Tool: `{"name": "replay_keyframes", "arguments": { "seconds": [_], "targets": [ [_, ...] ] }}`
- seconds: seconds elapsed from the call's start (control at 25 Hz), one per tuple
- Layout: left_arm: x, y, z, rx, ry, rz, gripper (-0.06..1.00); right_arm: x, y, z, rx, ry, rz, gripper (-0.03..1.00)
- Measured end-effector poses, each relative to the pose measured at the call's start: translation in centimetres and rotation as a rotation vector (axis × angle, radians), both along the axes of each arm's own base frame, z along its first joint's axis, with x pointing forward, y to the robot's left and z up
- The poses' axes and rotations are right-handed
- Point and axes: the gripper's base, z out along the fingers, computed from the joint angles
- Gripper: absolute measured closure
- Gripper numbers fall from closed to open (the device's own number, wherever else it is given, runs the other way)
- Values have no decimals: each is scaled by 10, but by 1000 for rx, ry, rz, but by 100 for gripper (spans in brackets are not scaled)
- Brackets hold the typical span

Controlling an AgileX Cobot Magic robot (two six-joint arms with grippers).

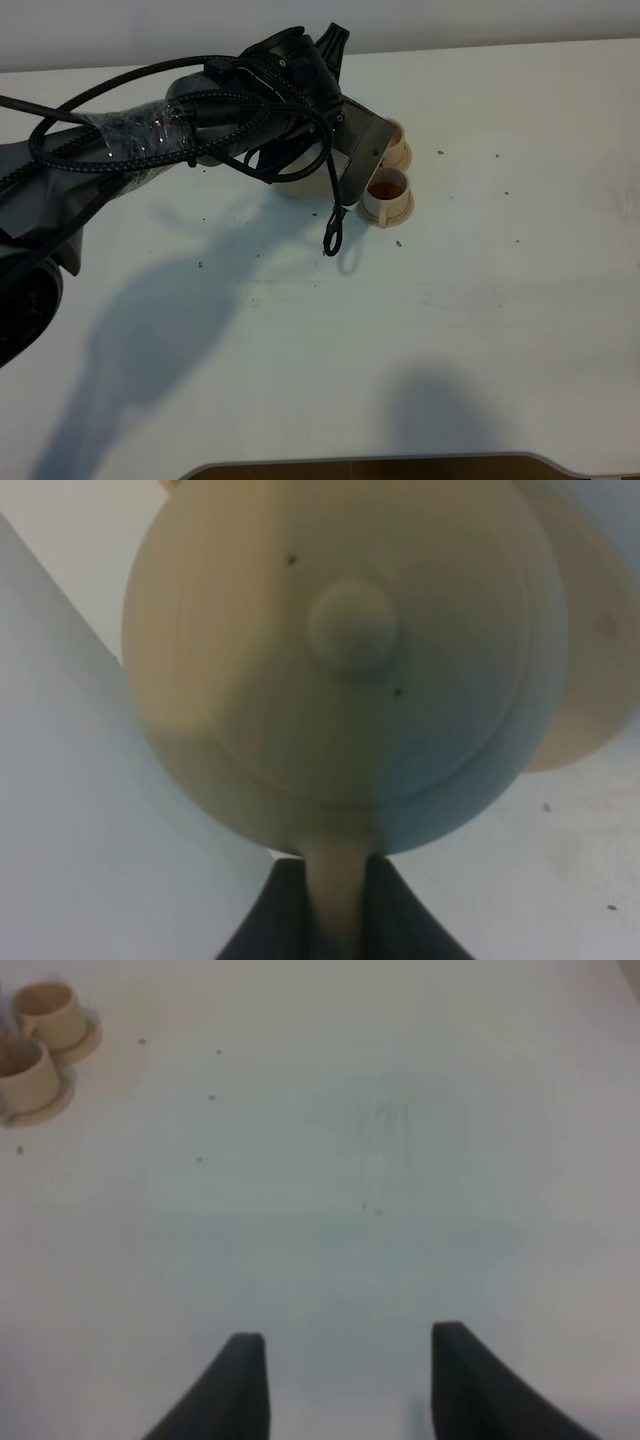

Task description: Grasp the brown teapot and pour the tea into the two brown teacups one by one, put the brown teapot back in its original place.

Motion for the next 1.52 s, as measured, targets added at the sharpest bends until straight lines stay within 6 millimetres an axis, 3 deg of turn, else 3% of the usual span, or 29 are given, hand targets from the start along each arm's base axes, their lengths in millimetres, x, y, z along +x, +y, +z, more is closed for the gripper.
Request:
{"name": "replay_keyframes", "arguments": {
  "seconds": [1.52],
  "targets": [
    [2, -5, 4, 79, -70, -122, 84, 0, 0, 0, 0, 0, 0, 57]
  ]
}}
